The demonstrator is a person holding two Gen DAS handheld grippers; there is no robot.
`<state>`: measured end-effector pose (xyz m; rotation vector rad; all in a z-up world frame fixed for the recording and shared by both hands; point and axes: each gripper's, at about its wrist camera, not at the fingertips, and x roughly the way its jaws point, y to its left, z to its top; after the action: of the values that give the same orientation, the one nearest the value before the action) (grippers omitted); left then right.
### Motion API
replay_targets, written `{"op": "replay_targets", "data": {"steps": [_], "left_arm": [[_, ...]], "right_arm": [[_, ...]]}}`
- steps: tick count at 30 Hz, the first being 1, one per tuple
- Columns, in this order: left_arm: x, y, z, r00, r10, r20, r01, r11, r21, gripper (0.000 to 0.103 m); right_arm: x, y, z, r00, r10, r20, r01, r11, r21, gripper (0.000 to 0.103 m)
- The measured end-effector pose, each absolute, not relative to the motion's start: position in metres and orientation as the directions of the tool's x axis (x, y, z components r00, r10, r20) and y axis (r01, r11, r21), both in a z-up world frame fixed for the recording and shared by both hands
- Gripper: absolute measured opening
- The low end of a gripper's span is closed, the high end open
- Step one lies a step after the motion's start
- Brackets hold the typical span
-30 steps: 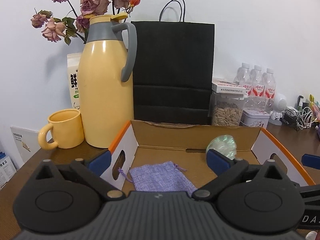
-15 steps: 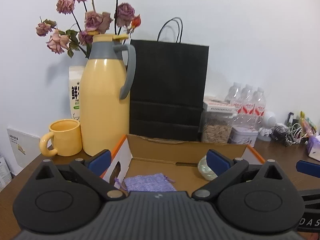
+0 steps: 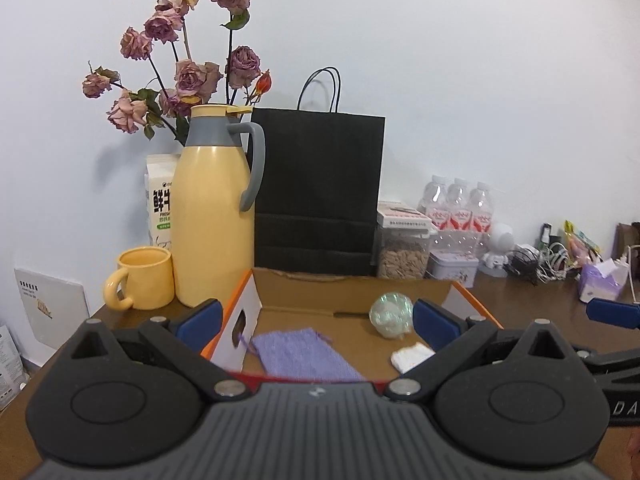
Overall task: Organize objects
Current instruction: 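Return both tools to the table and grasp the red rose with the left tool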
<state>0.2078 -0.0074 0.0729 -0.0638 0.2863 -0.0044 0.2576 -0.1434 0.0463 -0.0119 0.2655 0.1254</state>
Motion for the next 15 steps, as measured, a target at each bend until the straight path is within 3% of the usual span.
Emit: {"op": "replay_targets", "data": {"steps": [15], "left_arm": [[0.121,-0.001,0.049,0.927,-0.016,-0.374,-0.004,0.999,-0.052,0.103]], "right_arm": [[0.168,-0.157,0.025,0.931,0.113,-0.347,-0.123,0.992,-0.008,0.103]]}}
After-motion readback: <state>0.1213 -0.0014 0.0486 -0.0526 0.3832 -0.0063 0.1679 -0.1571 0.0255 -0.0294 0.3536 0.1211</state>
